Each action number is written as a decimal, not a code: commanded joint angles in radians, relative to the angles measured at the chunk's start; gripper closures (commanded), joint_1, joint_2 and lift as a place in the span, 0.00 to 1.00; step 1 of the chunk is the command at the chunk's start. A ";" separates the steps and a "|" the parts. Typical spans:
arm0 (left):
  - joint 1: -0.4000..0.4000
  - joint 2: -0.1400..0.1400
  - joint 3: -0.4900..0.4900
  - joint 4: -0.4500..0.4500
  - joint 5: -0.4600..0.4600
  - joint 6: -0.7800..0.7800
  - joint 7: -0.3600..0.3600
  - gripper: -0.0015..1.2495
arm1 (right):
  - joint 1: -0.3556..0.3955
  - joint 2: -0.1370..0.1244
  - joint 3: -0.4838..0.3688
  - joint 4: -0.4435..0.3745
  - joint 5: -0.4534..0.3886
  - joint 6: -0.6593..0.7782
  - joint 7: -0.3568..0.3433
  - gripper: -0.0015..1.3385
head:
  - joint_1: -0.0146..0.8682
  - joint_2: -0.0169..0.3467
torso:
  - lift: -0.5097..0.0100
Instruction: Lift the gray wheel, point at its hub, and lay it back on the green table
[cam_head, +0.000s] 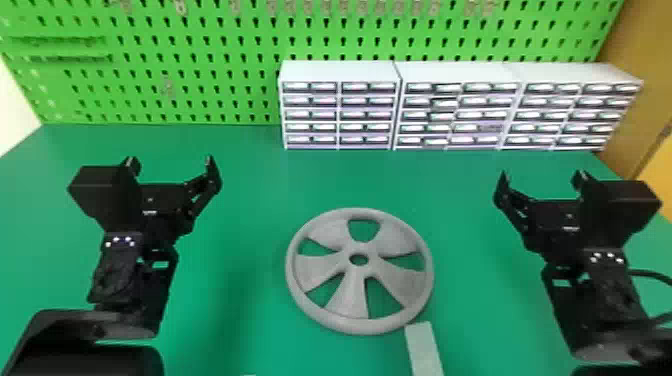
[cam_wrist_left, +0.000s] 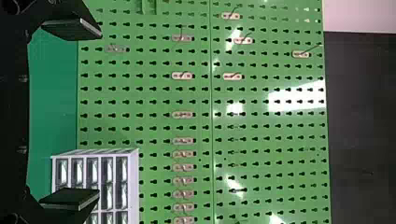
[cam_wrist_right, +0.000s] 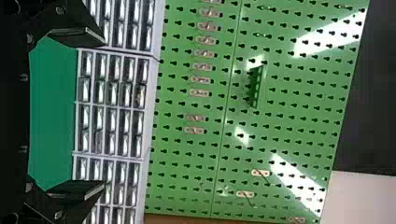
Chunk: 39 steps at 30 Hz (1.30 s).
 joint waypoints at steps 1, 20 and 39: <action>0.003 0.000 0.003 0.000 0.000 0.000 0.000 0.08 | 0.000 -0.001 0.002 -0.009 0.005 0.000 0.000 0.16 | 0.80 0.18 | 0.80; 0.008 -0.005 0.014 0.001 0.005 -0.003 -0.002 0.08 | -0.002 -0.007 0.014 -0.018 0.006 0.002 -0.001 0.16 | 0.80 0.18 | 0.80; 0.016 -0.015 0.015 0.001 -0.001 -0.006 -0.018 0.08 | 0.006 -0.013 0.017 -0.024 0.017 0.005 -0.001 0.16 | 0.80 0.18 | 0.80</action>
